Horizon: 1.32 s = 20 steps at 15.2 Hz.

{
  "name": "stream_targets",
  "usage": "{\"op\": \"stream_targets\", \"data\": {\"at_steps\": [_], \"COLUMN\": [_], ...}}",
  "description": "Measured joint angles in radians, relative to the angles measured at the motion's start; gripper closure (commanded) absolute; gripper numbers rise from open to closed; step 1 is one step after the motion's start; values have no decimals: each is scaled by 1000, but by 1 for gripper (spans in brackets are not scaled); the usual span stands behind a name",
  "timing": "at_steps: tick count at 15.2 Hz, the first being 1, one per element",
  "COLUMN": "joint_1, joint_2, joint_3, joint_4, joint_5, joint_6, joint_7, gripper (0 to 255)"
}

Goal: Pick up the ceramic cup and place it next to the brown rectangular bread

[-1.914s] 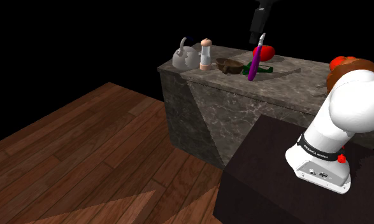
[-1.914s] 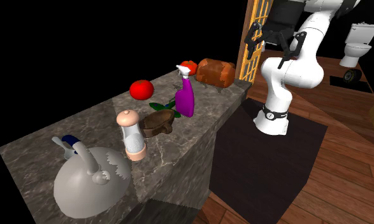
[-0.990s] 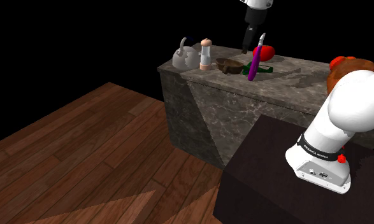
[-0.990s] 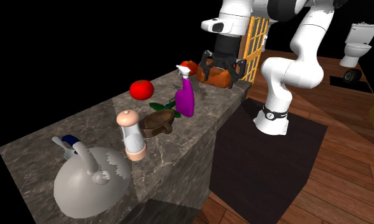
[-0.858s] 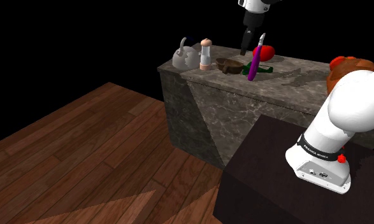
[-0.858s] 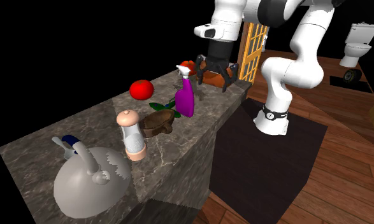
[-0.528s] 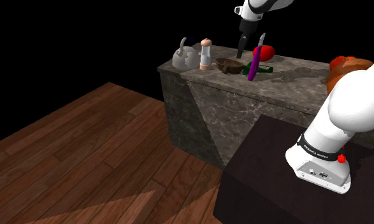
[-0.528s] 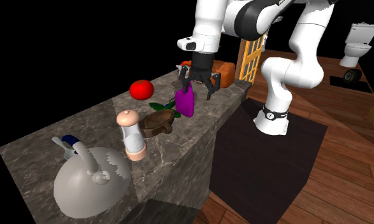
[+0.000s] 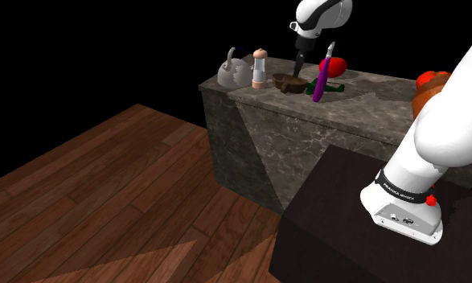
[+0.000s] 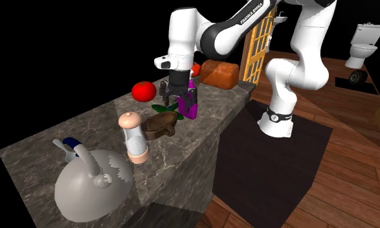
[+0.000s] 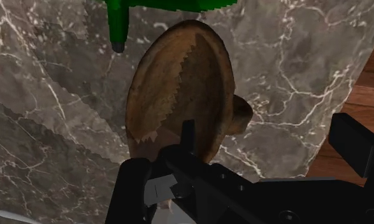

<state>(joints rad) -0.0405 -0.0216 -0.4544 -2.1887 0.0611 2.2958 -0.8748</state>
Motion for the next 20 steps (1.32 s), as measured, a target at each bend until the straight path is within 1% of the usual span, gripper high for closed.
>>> {"op": "stream_targets", "data": {"at_steps": [1,2,6,10,16,17,20], "joint_1": [-1,-7,-12,-15,-16,-16,-16], "joint_2": [46,68,121,151,158,158,158], "joint_3": [-4,-7,-5,0,1,1,1], "joint_4": [28,36,39,28,30,30,30], "joint_5": [34,53,94,119,124,124,124], "joint_6": [13,22,65,102,106,106,106], "joint_7": [-33,-57,-92,-109,-113,-113,-113], "gripper": [0,0,0,0,0,255,255]}}
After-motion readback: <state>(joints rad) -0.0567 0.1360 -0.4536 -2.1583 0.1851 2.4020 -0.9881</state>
